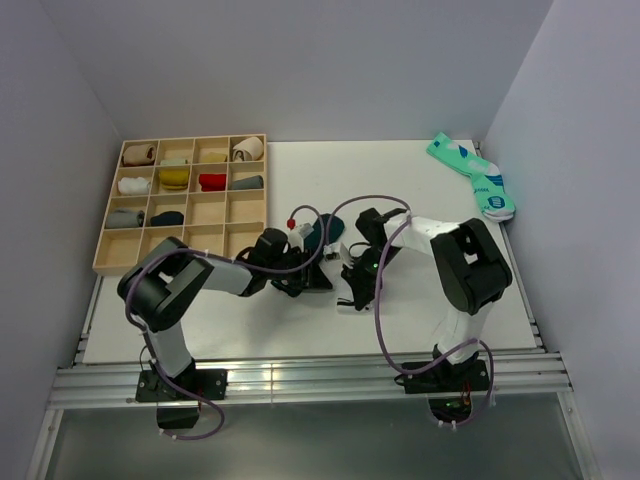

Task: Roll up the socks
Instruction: Roll the sock at the center of the board.

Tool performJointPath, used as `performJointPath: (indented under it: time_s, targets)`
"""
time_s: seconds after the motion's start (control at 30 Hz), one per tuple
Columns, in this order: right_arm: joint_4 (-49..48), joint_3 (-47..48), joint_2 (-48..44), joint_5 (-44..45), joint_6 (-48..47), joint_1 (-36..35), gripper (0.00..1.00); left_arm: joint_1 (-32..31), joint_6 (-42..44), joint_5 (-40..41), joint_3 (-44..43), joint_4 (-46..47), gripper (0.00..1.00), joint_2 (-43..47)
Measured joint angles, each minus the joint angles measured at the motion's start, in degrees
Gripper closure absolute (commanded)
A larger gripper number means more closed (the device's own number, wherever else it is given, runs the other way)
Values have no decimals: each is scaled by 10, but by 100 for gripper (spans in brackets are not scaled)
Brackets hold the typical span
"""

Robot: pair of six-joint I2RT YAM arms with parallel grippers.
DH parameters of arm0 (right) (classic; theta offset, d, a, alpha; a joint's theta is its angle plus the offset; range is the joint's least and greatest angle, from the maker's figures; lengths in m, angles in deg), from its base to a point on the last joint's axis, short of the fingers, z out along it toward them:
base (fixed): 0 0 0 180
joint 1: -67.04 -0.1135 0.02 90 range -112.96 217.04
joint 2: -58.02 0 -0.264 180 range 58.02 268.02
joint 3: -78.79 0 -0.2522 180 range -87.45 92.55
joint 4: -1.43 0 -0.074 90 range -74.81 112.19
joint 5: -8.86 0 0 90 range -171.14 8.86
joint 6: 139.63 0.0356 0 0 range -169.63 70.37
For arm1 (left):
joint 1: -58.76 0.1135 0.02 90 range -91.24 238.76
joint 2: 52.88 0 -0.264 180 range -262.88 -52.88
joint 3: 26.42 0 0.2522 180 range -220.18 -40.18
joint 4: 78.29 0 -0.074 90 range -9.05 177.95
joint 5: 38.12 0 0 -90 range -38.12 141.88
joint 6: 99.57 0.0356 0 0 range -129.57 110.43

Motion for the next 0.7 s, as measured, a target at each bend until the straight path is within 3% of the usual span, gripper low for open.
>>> performJointPath:
  time_s: [0.3, 0.7]
  targets:
    - [45, 45, 42, -8, 0, 6, 87, -16, 33, -1, 57, 82, 65, 59]
    - [104, 114, 111, -29, -8, 12, 87, -68, 58, 9, 76, 158, 59, 54]
